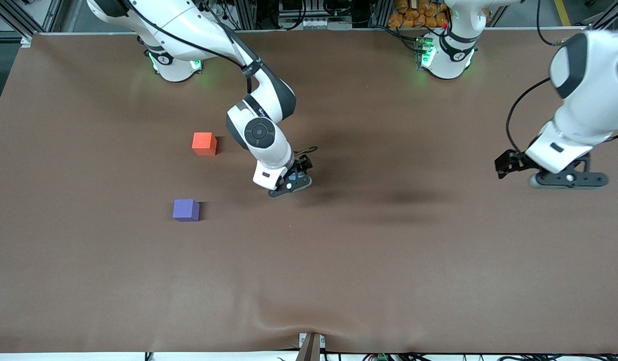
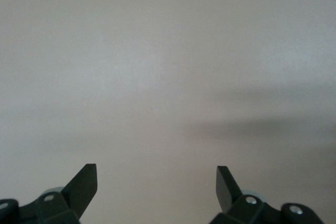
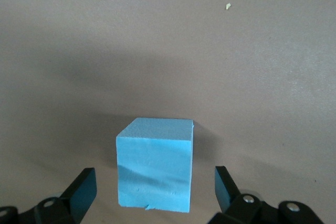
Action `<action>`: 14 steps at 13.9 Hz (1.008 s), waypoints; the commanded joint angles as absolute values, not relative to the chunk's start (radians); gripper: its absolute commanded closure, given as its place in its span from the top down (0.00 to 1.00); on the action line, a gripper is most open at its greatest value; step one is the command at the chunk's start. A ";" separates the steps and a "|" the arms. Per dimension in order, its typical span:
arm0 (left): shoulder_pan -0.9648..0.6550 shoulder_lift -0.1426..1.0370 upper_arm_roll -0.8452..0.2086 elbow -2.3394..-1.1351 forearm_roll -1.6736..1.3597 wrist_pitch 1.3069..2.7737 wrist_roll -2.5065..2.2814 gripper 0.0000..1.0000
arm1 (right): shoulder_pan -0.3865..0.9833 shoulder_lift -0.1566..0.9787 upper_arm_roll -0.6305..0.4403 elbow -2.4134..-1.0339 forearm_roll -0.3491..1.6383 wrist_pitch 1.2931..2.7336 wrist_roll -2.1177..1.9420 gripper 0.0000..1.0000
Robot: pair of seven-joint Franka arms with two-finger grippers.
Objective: Place blue block between orange and purple blocks
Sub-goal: 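Lift the blue block with the right gripper toward the orange block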
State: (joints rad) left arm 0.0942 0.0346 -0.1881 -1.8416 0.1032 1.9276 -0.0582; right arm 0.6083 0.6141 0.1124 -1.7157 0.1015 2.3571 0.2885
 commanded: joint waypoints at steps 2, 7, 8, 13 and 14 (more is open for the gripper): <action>0.101 0.025 -0.189 -1.650 0.086 1.662 -0.058 1.00 | 0.630 0.617 0.104 -1.723 0.086 2.378 0.319 1.00; 0.039 -0.032 -0.146 -1.598 0.081 1.504 -0.057 1.00 | 0.666 0.640 0.098 -1.721 0.065 2.391 0.364 1.00; 0.006 -0.076 -0.106 -1.597 0.081 1.473 -0.057 1.00 | 0.666 0.640 0.098 -1.723 0.045 2.391 0.365 1.00; -0.142 -0.132 0.044 -1.597 0.081 1.462 -0.048 1.00 | 0.666 0.649 0.098 -1.695 0.026 2.376 0.390 0.00; -0.135 -0.132 0.046 -1.597 0.081 1.462 -0.043 1.00 | 0.657 0.641 0.098 -1.692 0.026 2.364 0.387 0.00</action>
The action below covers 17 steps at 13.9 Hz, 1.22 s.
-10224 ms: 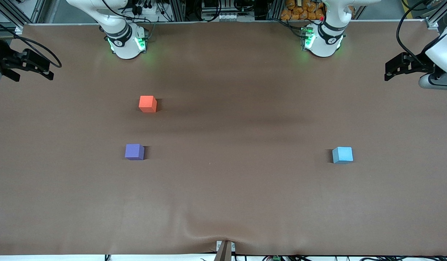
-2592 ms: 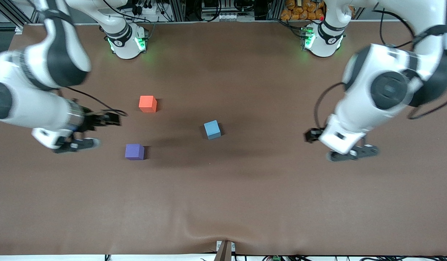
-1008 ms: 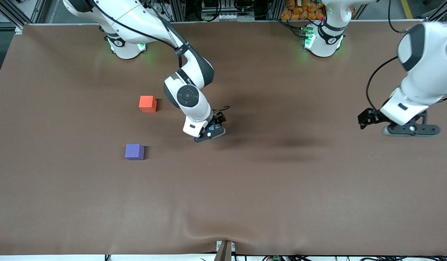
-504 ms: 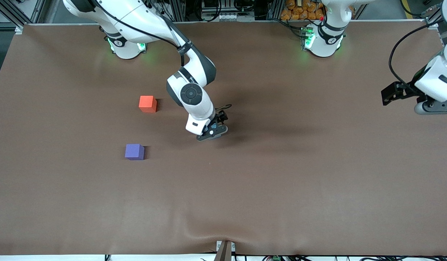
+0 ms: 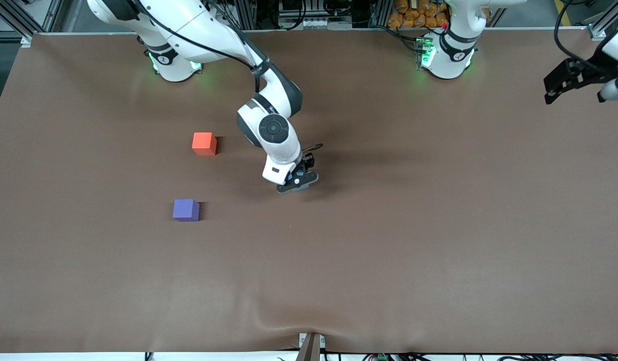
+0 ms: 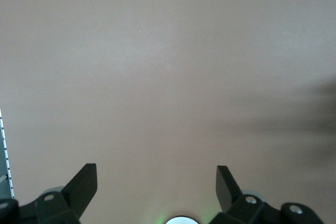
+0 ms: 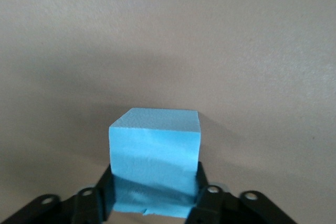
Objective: Place blue block between orange and purple blocks
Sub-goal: 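Lift the blue block with the right gripper toward the orange block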
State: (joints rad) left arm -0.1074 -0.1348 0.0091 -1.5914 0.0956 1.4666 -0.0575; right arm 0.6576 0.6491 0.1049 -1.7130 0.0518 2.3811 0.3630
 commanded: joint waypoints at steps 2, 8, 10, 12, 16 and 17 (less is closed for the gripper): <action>-0.112 -0.132 0.032 -1.598 0.080 1.462 -0.040 1.00 | 0.626 0.591 0.097 -1.680 0.026 2.275 0.391 0.00; -0.114 -0.132 0.028 -1.597 0.081 1.460 -0.045 1.00 | 0.388 0.224 0.098 -1.796 0.038 1.925 0.394 0.00; -0.115 -0.130 0.026 -1.597 0.080 1.460 -0.041 1.00 | 0.300 0.134 0.098 -1.908 0.038 1.921 0.381 0.00; -0.123 -0.123 0.028 -1.597 0.081 1.462 -0.041 1.00 | 0.224 0.086 0.098 -2.009 0.038 1.940 0.377 0.00; -0.132 -0.101 0.005 -1.597 0.080 1.462 -0.041 1.00 | 0.147 0.046 0.098 -2.241 0.041 2.187 0.305 0.00; -0.138 -0.100 0.006 -1.591 0.077 1.462 -0.041 1.00 | 0.147 0.051 0.098 -2.267 0.041 2.231 0.304 0.00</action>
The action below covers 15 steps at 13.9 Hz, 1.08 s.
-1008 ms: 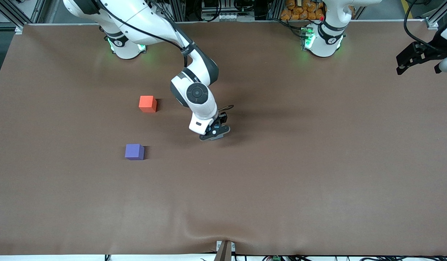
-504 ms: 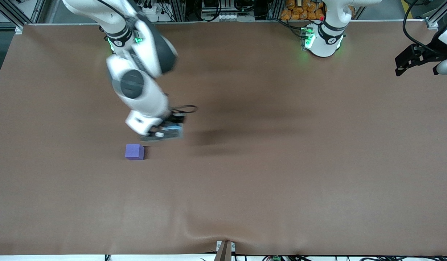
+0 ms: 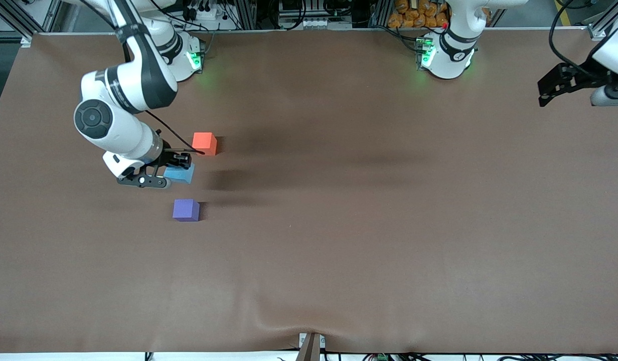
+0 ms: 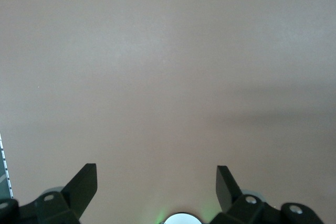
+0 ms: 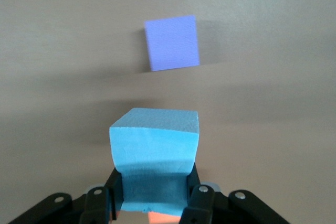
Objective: Place blue block between orange and purple blocks
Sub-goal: 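Lift the blue block with the right gripper toward the orange block, then lower the blue block between the orange and purple blocks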
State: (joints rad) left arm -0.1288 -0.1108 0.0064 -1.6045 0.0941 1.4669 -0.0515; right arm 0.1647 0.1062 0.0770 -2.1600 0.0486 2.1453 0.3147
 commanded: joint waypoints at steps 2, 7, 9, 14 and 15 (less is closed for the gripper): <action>-0.121 -0.101 0.009 -1.592 0.014 1.460 -0.040 1.00 | 0.146 0.052 0.098 -2.330 0.041 2.327 0.298 0.00; -0.112 -0.101 0.020 -1.595 0.009 1.453 0.053 1.00 | 0.158 0.090 0.100 -2.391 0.041 2.471 0.298 0.00; -0.097 -0.095 0.020 -1.603 0.009 1.463 0.055 1.00 | 0.160 0.106 0.100 -2.404 0.041 2.503 0.298 0.00; -0.044 -0.089 0.020 -1.608 -0.015 1.496 0.035 1.00 | 0.170 0.149 0.100 -2.419 0.041 2.552 0.298 0.00; -0.043 -0.089 0.018 -1.606 -0.015 1.496 0.035 1.00 | 0.173 0.164 0.101 -2.419 0.041 2.563 0.298 0.00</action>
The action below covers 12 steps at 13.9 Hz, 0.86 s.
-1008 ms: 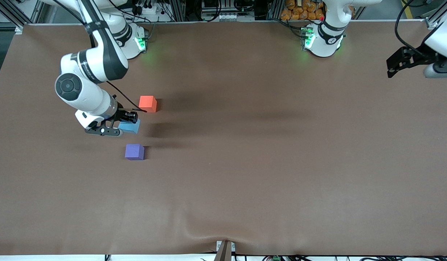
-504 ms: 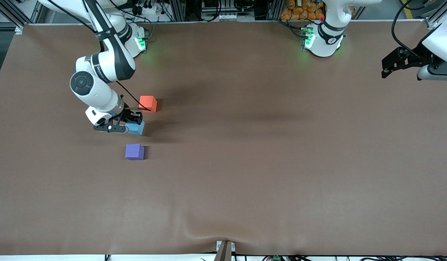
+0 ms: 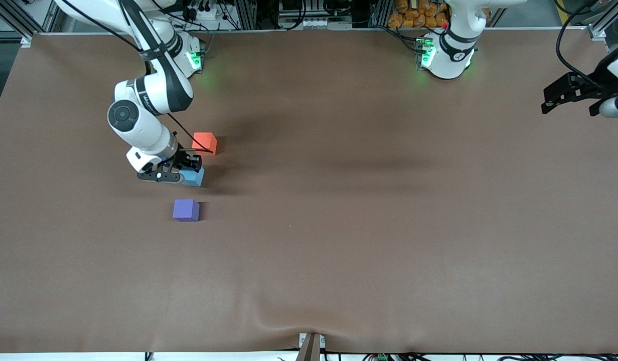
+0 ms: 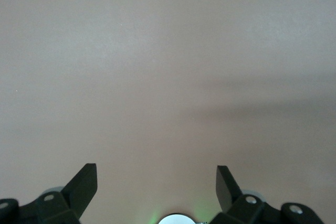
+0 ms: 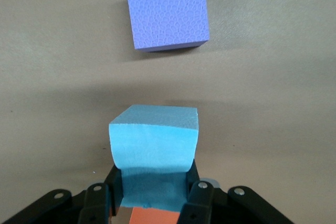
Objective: Place blue block between orange and purple blocks
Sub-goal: 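Lower the blue block between the orange and purple blocks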
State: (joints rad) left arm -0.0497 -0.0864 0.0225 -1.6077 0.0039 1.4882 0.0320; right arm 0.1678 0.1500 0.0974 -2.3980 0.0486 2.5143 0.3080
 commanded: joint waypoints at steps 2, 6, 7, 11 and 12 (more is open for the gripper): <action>-0.046 -0.081 0.018 -1.606 -0.015 1.508 0.002 1.00 | 0.198 0.184 0.101 -2.433 0.041 2.609 0.296 0.00; -0.051 -0.078 0.012 -1.606 -0.009 1.511 -0.083 1.00 | 0.187 0.195 0.101 -2.444 0.041 2.617 0.247 0.00; -0.052 -0.077 0.012 -1.605 -0.003 1.511 -0.077 1.00 | 0.187 0.196 0.100 -2.445 0.041 2.617 0.247 0.00; -0.058 -0.057 0.012 -1.585 0.003 1.511 -0.066 1.00 | 0.178 0.207 0.100 -2.447 0.041 2.631 0.245 0.00; -0.060 -0.046 0.012 -1.583 0.003 1.511 -0.066 1.00 | 0.178 0.221 0.100 -2.447 0.041 2.641 0.247 0.00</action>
